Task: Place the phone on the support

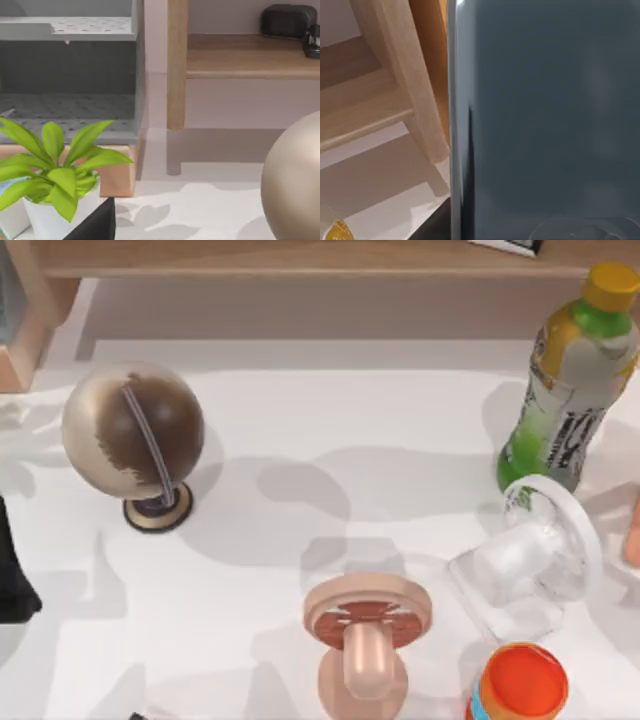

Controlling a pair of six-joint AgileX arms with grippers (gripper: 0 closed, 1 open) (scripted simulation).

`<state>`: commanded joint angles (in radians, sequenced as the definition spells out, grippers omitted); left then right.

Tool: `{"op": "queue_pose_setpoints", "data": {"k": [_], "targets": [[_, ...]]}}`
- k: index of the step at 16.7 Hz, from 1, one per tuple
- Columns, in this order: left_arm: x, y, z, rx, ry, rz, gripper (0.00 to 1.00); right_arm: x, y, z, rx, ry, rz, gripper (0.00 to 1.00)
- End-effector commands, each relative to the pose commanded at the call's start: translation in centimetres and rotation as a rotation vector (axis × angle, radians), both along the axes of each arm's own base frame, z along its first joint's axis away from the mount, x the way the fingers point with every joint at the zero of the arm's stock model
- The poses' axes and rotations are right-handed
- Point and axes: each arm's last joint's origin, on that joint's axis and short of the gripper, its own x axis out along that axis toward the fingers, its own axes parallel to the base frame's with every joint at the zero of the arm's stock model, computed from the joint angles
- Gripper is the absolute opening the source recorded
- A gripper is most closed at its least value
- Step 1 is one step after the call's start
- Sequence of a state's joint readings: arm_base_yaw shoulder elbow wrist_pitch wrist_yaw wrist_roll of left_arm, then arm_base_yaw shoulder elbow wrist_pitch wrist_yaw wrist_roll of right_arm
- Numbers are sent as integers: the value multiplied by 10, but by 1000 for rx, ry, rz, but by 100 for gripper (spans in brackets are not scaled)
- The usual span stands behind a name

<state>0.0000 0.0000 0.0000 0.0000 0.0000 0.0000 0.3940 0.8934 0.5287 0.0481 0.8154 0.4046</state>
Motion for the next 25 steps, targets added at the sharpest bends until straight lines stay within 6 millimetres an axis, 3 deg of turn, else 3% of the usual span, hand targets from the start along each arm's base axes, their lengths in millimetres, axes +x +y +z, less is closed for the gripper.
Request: {"op": "queue_pose_setpoints", "data": {"k": [2,4,9,15,25], "targets": [[0,0,0,0,0,0,100,6,-1,7,5,-33,4,0],[0,0,0,0,0,0,100,13,1,0,-20,6,24,0],[0,0,0,0,0,0,100,29,-6,-54,-90,198,27,0],[0,0,0,0,0,0,100,34,-9,-58,-82,203,21,0],[0,0,0,0,0,0,100,34,-9,-58,-82,203,21,75]]}}
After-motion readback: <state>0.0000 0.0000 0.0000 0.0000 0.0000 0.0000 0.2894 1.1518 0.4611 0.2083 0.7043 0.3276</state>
